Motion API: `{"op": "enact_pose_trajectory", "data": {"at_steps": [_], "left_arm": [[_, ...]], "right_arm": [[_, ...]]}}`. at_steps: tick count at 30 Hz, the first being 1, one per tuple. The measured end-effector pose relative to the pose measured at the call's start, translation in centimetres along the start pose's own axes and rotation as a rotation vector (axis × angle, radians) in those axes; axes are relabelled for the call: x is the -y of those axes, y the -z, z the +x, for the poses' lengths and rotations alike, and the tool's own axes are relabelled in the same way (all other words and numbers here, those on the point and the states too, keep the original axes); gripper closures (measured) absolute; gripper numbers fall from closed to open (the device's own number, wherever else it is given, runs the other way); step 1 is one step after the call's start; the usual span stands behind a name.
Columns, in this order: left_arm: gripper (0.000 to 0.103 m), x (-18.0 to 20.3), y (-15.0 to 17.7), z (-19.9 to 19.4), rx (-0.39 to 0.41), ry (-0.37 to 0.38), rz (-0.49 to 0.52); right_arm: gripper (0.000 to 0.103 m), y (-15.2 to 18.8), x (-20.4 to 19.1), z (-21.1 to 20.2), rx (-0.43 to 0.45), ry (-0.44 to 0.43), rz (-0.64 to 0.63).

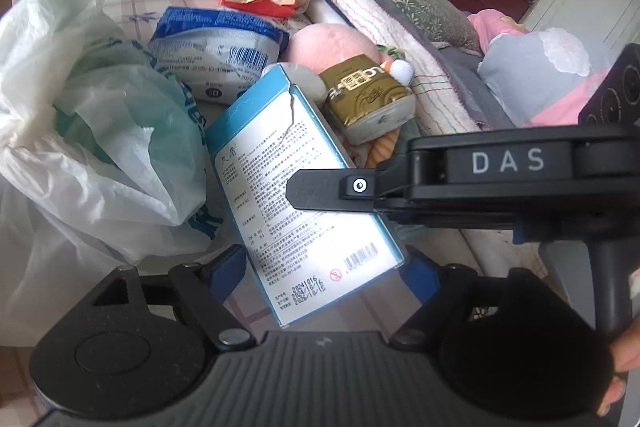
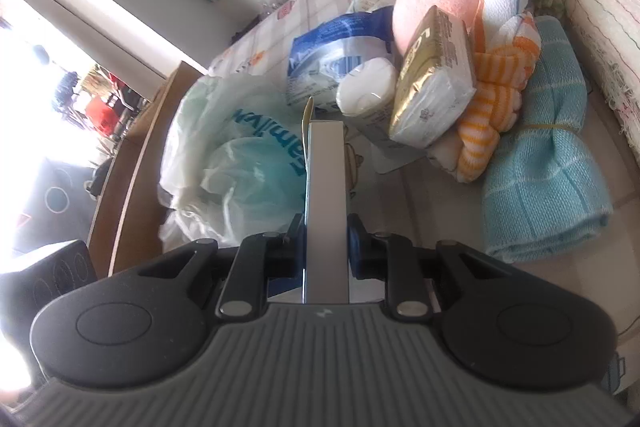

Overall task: Organize soft objects
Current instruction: 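Carry the bandage box with the left gripper over the cardboard box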

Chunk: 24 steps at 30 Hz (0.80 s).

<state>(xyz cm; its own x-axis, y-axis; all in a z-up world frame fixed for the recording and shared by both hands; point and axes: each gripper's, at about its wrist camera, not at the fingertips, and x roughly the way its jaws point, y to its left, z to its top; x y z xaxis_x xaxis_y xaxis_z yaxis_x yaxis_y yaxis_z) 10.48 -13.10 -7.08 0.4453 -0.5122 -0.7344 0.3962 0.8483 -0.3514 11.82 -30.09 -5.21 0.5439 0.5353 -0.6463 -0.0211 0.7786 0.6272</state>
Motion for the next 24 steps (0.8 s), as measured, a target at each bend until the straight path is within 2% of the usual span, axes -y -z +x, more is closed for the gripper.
{"op": "enact_pose_trajectory", "data": {"at_steps": [7, 15, 19, 24], "left_arm": [[0.019, 1.2, -0.2, -3.5, 0.077, -0.004, 0.052], [0.019, 0.5, -2.0, -9.3, 0.208, -0.043, 0.078], [0.018, -1.5, -3.2, -12.8, 0.277, -0.105, 0.056], [0.018, -6.9, -4.9, -16.8, 0.306, -0.187, -0.048]], "right_arm": [[0.083, 0.2, -2.6, -2.7, 0.053, -0.035, -0.045], [0.083, -1.4, -8.5, -4.6, 0.115, -0.099, -0.159], [0.083, -3.1, -13.0, -3.6, 0.11, -0.167, -0.22], [0.083, -5.7, -19.4, 1.1, 0.015, -0.286, -0.251]]}}
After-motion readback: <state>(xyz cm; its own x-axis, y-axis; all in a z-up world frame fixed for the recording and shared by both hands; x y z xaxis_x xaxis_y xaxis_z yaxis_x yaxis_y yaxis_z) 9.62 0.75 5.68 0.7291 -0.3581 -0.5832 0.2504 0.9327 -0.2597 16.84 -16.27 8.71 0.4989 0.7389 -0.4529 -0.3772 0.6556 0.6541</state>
